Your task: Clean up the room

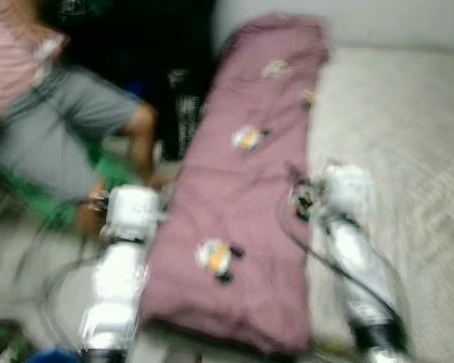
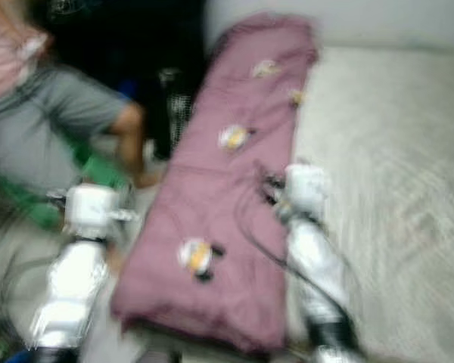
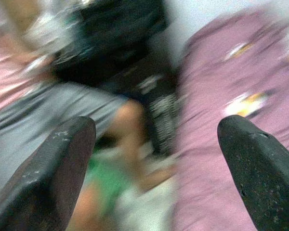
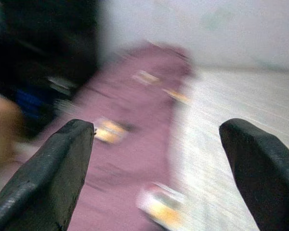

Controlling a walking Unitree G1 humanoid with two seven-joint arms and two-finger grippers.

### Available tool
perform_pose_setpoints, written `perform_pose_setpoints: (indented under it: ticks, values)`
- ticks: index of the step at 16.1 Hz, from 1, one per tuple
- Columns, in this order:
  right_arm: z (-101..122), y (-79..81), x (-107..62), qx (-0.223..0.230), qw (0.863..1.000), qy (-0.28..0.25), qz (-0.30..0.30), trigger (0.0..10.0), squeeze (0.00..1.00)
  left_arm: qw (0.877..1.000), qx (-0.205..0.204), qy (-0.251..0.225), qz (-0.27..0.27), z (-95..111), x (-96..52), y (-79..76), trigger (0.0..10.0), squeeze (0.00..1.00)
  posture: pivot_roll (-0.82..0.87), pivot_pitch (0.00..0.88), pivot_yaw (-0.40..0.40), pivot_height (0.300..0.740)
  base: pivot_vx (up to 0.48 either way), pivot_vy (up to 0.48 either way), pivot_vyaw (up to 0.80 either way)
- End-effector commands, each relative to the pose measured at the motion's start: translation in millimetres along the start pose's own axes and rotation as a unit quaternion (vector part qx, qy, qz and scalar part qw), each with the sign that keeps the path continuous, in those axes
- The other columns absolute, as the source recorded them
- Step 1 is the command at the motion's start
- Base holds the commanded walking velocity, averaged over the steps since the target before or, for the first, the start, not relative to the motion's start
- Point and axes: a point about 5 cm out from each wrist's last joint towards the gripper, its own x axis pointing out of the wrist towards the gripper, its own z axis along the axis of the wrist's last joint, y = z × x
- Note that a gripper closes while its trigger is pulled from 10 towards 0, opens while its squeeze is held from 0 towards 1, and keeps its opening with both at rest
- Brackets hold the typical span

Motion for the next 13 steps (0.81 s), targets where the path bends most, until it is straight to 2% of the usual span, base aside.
perform_pose_setpoints:
  ticks: [1, 7, 9, 11, 13]
  values:
    - [3.6, 13.4, 1.7, 0.010, 1.000, -0.008, 0.014, 10.0, 0.00, 1.000, 0.014, 0.011, 0.014, -6.4, -6.5, 13.0, 10.0, 0.00, -0.01, 0.000, 0.076, 0.740, 0.000, 0.000, 0.00]
    - [-1.7, 10.6, -0.7, 0.005, 1.000, 0.010, 0.001, 10.0, 0.00, 1.000, -0.003, 0.019, 0.006, -7.8, -10.9, 11.2, 10.0, 0.00, -0.01, 0.000, 0.068, 0.740, 0.000, 0.000, 0.00]
    - [-1.4, 11.0, -0.6, 0.005, 1.000, 0.010, 0.002, 10.0, 0.00, 1.000, -0.007, 0.019, -0.001, -7.6, -11.0, 10.7, 10.0, 0.00, -0.01, 0.000, 0.067, 0.740, 0.000, 0.000, -0.80]
    - [-0.9, 11.3, -0.4, 0.002, 1.000, 0.009, 0.004, 10.0, 0.00, 0.999, -0.024, 0.022, -0.010, -8.2, -11.2, 9.4, 10.0, 0.00, -0.01, 0.000, 0.067, 0.740, 0.000, 0.411, -0.26]
    - [-0.8, 11.7, -0.6, 0.001, 1.000, 0.009, 0.005, 10.0, 0.00, 0.999, -0.025, 0.022, -0.010, -8.2, -11.8, 9.9, 10.0, 0.00, -0.01, 0.000, 0.068, 0.740, 0.000, 0.480, 0.00]
